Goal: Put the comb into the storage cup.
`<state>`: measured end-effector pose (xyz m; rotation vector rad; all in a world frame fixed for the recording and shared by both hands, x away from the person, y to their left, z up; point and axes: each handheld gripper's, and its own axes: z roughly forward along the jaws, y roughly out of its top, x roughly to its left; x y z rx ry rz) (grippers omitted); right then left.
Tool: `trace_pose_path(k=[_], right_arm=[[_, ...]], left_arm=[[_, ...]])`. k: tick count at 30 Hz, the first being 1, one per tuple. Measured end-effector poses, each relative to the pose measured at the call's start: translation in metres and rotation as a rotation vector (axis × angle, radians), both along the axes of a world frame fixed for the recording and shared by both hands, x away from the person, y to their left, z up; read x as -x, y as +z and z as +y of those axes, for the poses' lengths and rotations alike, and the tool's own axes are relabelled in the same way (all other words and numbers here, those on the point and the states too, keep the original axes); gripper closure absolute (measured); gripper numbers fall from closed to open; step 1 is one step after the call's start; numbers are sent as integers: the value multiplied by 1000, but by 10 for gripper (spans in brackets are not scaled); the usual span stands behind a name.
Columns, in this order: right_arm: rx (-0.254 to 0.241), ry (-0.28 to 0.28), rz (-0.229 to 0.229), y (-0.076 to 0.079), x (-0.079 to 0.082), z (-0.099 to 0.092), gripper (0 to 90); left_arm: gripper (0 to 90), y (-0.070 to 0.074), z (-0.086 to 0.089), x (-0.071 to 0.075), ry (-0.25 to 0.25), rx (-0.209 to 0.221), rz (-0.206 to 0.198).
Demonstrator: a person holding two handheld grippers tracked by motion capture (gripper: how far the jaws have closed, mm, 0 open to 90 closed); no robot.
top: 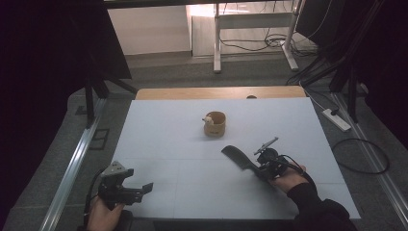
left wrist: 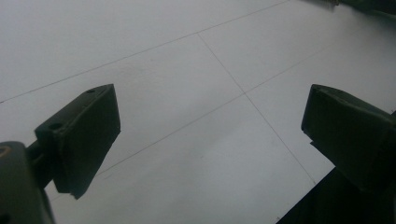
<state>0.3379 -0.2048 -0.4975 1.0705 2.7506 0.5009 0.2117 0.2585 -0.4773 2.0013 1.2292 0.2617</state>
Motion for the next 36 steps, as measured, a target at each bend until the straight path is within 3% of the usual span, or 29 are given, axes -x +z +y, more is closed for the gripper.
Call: trace_pose_path(k=[9,30,36], right_arm=[[-4,21,-24,1,1,0,725],[-101,104,-99,16,12,-8,725],[-138,128,-125,21,17,-9,725]], left_arm=[[53,0,0,0,3,-1,-4],[30,1,2,0,-24,32,-6],[20,5,1,0,-33,71,-47]])
